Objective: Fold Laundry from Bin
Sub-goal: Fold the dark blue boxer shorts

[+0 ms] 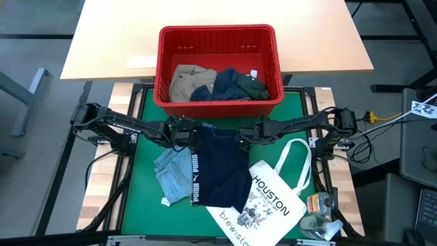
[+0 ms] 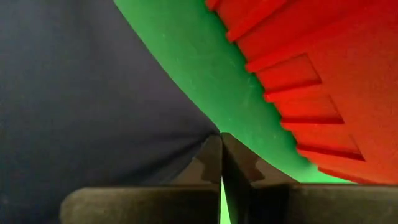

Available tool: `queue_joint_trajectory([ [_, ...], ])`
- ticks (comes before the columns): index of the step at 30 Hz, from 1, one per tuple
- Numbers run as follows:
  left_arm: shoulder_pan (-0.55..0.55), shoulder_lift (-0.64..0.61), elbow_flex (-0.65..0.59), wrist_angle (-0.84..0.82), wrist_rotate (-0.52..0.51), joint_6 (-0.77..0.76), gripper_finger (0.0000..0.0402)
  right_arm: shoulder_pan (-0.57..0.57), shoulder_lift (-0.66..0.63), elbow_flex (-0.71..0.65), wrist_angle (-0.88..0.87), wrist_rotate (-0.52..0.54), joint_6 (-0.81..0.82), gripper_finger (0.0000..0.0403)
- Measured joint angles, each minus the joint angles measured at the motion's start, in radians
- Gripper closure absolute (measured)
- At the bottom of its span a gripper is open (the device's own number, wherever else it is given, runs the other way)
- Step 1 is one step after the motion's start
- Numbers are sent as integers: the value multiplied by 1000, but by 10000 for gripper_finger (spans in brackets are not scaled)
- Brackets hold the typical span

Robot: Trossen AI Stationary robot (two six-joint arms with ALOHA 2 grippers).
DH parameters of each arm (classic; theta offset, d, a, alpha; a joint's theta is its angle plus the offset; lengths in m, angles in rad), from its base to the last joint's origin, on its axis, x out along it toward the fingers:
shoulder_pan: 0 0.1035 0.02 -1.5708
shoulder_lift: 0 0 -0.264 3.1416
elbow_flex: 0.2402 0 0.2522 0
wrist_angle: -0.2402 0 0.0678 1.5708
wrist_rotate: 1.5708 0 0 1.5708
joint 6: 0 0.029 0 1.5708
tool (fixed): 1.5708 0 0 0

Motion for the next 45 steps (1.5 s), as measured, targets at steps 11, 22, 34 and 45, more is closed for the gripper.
queue_joint_trajectory([
  [11,0,0,0,3,-25,24,315,0,0,0,-1,-26,-27,343],
  [22,-41,-1,69,9,58,76,319,0,0,56,-86,59,-108,287],
  [34,-159,2,171,32,388,54,320,118,-1,208,-407,-49,30,286],
  [45,-423,132,172,199,413,-56,320,461,-1,196,-349,-169,184,286],
])
